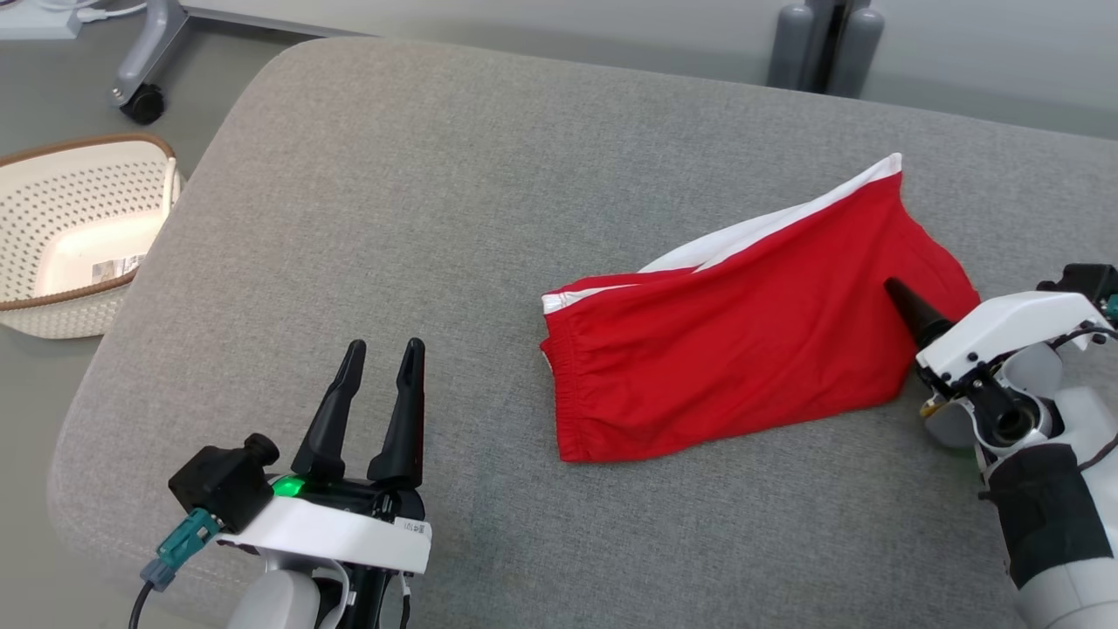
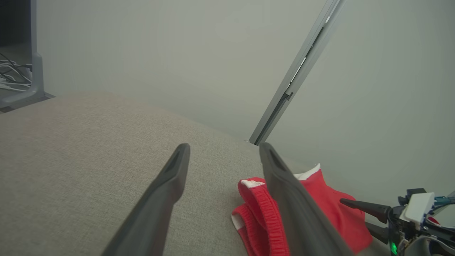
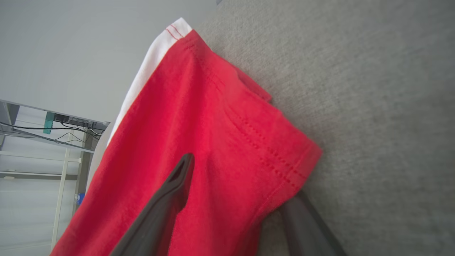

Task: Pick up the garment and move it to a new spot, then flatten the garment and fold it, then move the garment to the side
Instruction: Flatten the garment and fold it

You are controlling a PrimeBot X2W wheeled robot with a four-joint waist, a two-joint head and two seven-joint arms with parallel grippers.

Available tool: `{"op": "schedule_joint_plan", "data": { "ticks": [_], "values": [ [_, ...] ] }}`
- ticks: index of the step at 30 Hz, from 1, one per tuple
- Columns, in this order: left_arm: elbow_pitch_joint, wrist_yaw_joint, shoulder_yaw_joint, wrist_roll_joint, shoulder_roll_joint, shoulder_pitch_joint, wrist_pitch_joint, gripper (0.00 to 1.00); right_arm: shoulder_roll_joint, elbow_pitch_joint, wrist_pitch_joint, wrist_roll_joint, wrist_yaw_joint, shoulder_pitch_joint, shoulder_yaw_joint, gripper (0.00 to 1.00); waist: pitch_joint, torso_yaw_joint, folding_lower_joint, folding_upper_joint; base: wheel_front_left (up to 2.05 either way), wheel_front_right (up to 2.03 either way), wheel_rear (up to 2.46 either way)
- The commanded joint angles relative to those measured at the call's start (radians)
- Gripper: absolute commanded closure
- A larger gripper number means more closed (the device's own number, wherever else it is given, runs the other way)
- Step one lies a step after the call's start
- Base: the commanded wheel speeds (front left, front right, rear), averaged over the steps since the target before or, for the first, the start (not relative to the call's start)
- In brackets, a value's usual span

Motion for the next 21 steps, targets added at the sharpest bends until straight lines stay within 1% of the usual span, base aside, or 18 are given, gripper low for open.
{"op": "schedule_joint_plan", "data": {
  "ticks": [1, 4, 5, 6, 7, 8, 15, 21],
  "values": [
    [-0.003, -0.002, 0.000, -0.005, 0.003, -0.023, -0.003, 0.00, 0.014, 0.051, -0.003, -0.001, 0.000, 0.007, -0.013, 0.00, 0.010, 0.013, 0.0000, -0.0001, 0.00, 0.00, 0.00],
    [-0.004, -0.002, -0.001, -0.006, 0.003, -0.022, -0.003, 0.00, 0.017, 0.079, -0.012, -0.003, 0.000, -0.011, -0.025, 0.00, 0.014, 0.019, 0.0000, -0.0001, 0.00, 0.00, 0.00],
    [-0.005, -0.002, -0.001, -0.006, 0.003, -0.024, -0.003, 0.00, 0.017, 0.089, -0.014, -0.005, 0.000, -0.019, -0.027, 0.17, 0.017, 0.021, 0.0000, -0.0001, 0.00, 0.00, 0.00],
    [-0.005, -0.002, -0.001, -0.006, 0.003, -0.026, -0.003, 0.00, 0.020, 0.096, -0.010, -0.002, 0.000, -0.025, -0.027, 0.61, 0.019, 0.023, 0.0000, -0.0001, 0.00, 0.00, 0.00],
    [-0.006, -0.002, 0.000, -0.006, 0.003, -0.028, -0.003, 0.00, 0.022, 0.100, -0.007, 0.001, 0.000, -0.029, -0.025, 0.92, 0.020, 0.024, 0.0000, -0.0001, 0.00, 0.00, 0.00],
    [-0.005, -0.002, 0.002, -0.004, 0.003, -0.029, -0.003, 0.00, 0.022, 0.100, -0.012, 0.000, 0.000, -0.031, -0.020, 1.00, 0.021, 0.024, 0.0000, -0.0001, 0.00, 0.00, 0.00],
    [0.001, -0.002, 0.017, 0.006, 0.003, -0.034, -0.003, 0.00, 0.013, 0.098, -0.065, 0.016, 0.000, -0.034, -0.021, 1.00, 0.010, 0.007, 0.0000, -0.0001, 0.00, 0.00, 0.00],
    [0.004, -0.002, 0.019, 0.009, 0.004, -0.022, -0.003, 0.00, 0.009, 0.075, -0.146, 0.040, 0.000, -0.014, -0.031, 1.00, -0.021, -0.031, 0.0000, -0.0001, 0.00, 0.00, 0.00]
  ]
}}
